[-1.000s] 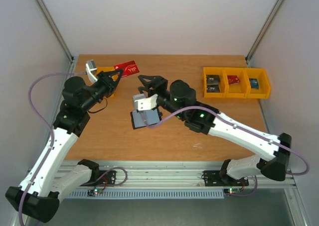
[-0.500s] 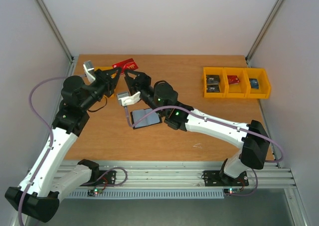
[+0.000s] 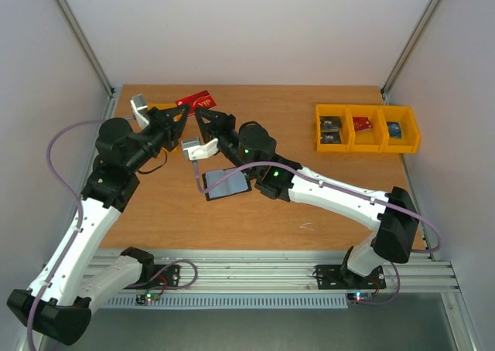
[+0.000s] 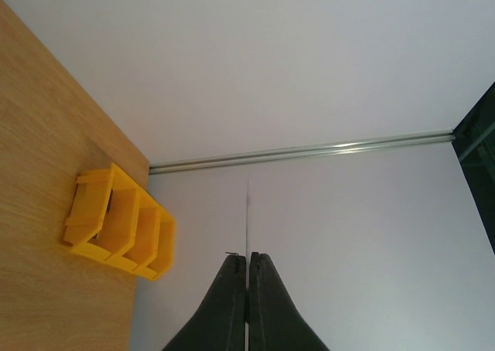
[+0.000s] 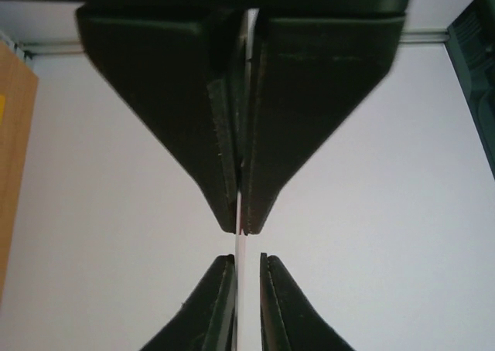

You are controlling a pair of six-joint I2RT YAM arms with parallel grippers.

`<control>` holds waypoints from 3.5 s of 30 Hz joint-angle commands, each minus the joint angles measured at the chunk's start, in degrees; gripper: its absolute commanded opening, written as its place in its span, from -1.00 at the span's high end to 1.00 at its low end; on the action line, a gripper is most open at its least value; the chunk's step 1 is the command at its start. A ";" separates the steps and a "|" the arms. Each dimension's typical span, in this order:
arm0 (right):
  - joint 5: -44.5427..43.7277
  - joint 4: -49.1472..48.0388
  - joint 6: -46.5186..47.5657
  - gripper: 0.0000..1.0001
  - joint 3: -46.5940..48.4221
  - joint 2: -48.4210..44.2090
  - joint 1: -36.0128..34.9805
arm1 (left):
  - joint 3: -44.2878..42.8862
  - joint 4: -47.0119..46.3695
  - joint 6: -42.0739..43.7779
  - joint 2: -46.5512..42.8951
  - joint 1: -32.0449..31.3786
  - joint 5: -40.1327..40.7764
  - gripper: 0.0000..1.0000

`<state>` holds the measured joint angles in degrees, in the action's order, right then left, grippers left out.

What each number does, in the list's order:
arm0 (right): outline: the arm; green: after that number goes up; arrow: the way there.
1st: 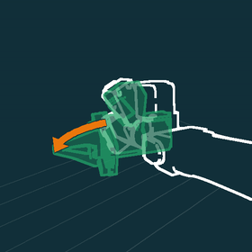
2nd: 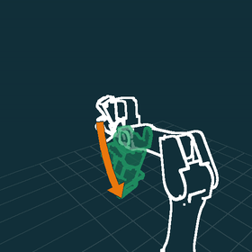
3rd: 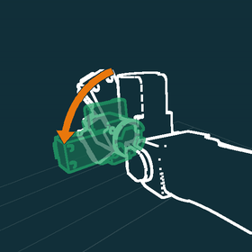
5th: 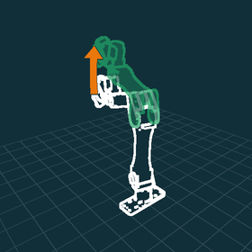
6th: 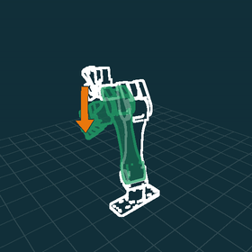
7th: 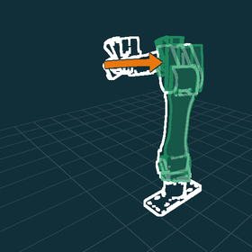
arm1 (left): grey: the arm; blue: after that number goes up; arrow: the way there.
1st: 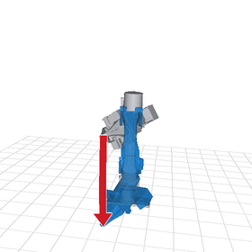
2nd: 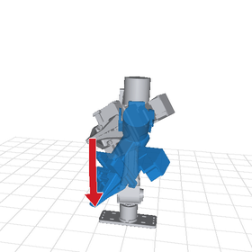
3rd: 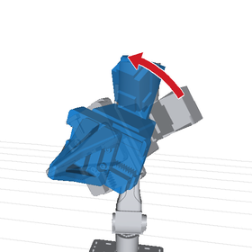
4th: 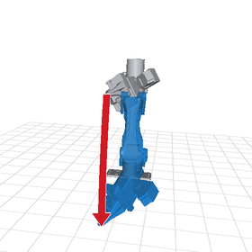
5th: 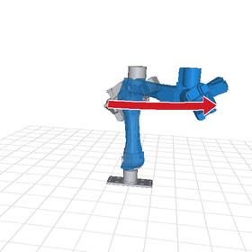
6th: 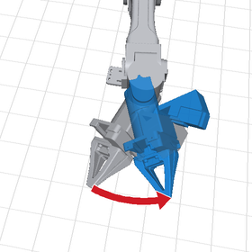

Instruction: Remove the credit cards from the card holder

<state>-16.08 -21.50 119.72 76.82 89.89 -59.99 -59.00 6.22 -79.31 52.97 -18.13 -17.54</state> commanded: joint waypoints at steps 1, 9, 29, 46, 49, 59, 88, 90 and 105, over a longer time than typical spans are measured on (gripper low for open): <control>-2.31 1.06 10.97 0.91 3.32 0.46 0.80 | -0.76 -1.43 -0.15 0.03 -0.50 -0.39 0.99; -3.53 2.54 9.87 0.98 5.55 1.14 1.39 | -0.49 -1.68 -0.15 -0.23 -0.50 -0.47 1.00; -4.37 -0.71 9.50 0.70 7.53 3.32 2.33 | -0.24 -5.61 0.89 0.29 -0.51 -1.80 0.99; -5.00 6.57 2.89 0.98 7.82 0.36 3.76 | 2.36 -2.65 1.92 -1.13 -0.35 1.67 -0.24; -4.99 10.67 -0.54 0.98 7.33 -2.18 5.94 | 4.50 -4.18 6.46 -2.44 0.14 2.81 -0.66; 13.77 51.71 -23.12 0.98 8.81 -9.78 36.21 | 13.89 -5.60 22.26 -9.62 7.99 7.29 -0.99; 31.46 41.17 2.02 0.98 11.38 22.67 78.53 | 9.48 -12.75 34.62 15.84 14.16 -3.09 -0.99; 31.80 40.97 4.66 0.98 11.55 23.45 78.53 | 8.08 -12.63 35.53 17.89 13.77 -3.90 -0.99; 30.46 34.14 12.69 0.98 13.32 31.34 79.68 | 5.12 -11.80 36.57 24.24 10.46 -2.75 -0.99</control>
<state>13.43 16.25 119.09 88.09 118.28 19.46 -51.55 -3.22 -44.40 76.51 -6.66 -20.69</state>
